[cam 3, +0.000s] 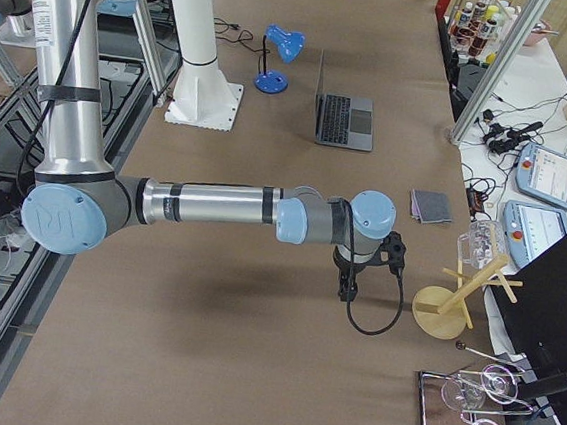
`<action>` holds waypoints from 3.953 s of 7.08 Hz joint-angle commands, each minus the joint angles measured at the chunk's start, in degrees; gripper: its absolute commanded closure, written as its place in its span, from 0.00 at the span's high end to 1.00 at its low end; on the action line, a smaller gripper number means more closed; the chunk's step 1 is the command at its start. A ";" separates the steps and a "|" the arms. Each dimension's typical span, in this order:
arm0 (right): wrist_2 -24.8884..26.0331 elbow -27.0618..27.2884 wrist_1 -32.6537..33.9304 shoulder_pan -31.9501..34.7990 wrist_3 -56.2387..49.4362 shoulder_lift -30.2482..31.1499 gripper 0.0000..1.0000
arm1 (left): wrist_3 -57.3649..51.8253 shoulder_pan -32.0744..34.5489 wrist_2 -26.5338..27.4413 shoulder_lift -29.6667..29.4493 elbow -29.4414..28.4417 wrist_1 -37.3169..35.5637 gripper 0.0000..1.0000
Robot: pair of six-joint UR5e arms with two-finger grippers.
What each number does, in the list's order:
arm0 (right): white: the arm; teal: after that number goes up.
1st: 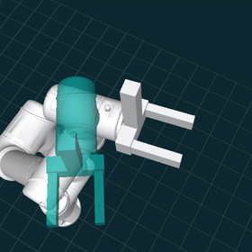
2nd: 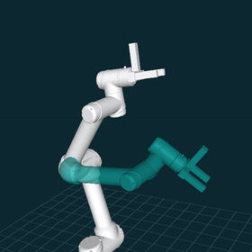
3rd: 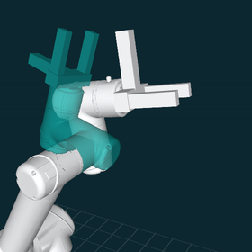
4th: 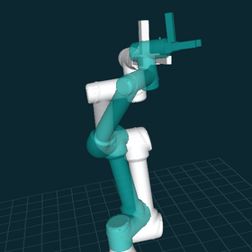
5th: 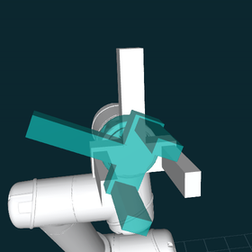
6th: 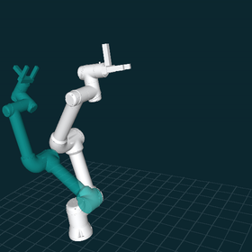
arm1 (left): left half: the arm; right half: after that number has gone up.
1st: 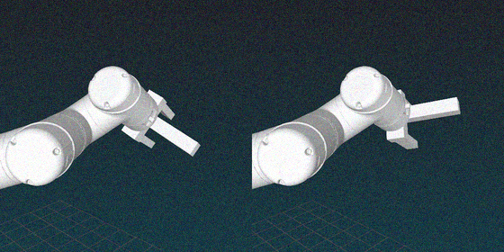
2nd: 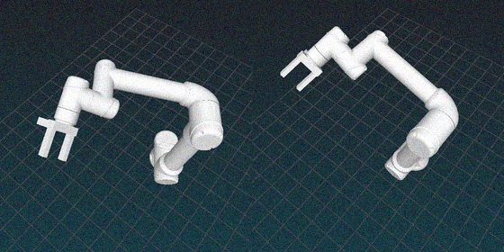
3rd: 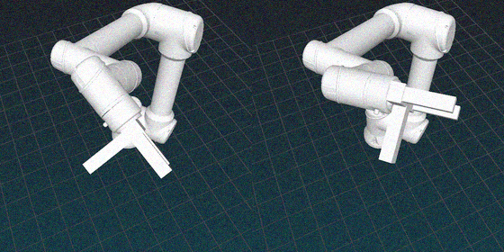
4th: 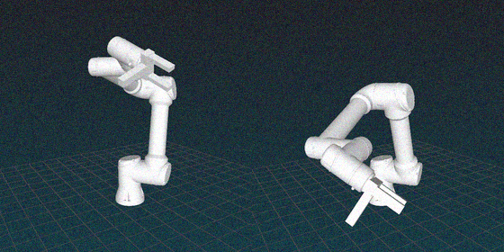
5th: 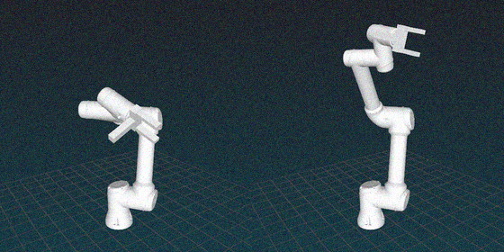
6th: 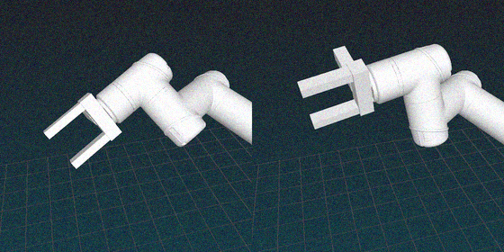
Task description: Close laptop
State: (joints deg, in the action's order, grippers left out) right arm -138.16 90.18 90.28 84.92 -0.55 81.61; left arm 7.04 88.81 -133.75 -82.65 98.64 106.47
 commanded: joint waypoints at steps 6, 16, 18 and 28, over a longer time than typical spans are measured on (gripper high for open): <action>-6.33 11.32 -4.03 -15.37 33.67 -7.00 0.99 | 39.57 -24.42 -1.17 -16.66 5.75 0.05 0.98; -6.51 20.91 -15.31 -39.73 45.99 -2.94 0.00 | 50.18 -48.81 2.27 -23.35 9.63 0.32 0.00; -5.02 22.05 -15.49 -42.98 47.47 -3.21 0.00 | 53.23 -51.35 2.00 -23.43 11.74 0.32 0.00; 8.61 13.99 -16.19 -46.43 58.82 -21.82 0.00 | 60.11 -49.28 2.09 -36.96 6.57 0.75 0.00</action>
State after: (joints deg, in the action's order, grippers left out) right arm -129.71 106.32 74.05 37.00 58.22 62.30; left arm 67.30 36.78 -131.55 -118.65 105.54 107.09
